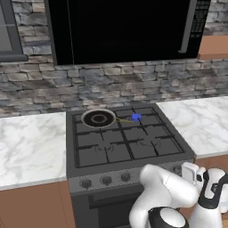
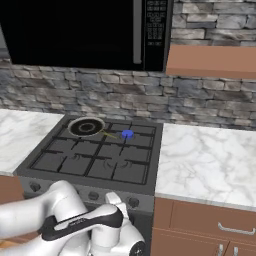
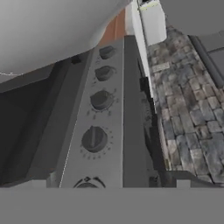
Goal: Turn off the rear right burner of the stove.
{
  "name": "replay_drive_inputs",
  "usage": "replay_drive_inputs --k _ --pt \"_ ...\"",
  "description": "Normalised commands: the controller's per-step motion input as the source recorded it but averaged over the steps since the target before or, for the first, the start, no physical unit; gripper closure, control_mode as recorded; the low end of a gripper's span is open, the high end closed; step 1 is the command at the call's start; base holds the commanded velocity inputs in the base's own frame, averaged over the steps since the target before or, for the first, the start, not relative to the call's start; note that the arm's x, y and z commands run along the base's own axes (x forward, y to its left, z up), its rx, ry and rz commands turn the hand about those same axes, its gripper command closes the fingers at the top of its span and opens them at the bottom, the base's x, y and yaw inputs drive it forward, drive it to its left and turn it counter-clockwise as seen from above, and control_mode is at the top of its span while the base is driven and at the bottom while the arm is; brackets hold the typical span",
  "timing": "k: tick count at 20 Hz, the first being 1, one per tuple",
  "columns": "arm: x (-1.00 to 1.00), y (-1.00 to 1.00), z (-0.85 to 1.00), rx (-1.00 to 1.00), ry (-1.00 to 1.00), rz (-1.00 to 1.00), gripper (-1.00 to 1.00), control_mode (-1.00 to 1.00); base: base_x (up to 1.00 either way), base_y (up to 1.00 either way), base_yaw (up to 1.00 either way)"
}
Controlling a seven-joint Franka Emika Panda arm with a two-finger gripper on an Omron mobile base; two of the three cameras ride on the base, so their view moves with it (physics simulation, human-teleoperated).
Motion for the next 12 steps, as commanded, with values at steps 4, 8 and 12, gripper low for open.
replay_drive_inputs --k 4,8,12 --pt "0.38 -0.03 -0.02 0.0 -0.04 0.03 -1.0 -1.0 0.0 0.0 0.0" --pt "0.34 -0.11 0.0 0.0 -0.01 0.03 -1.0 -1.0 0.0 0.0 0.0" --pt "0.17 -0.06 -0.01 -0.02 -0.01 0.05 -1.0 -1.0 0.0 0.0 0.0"
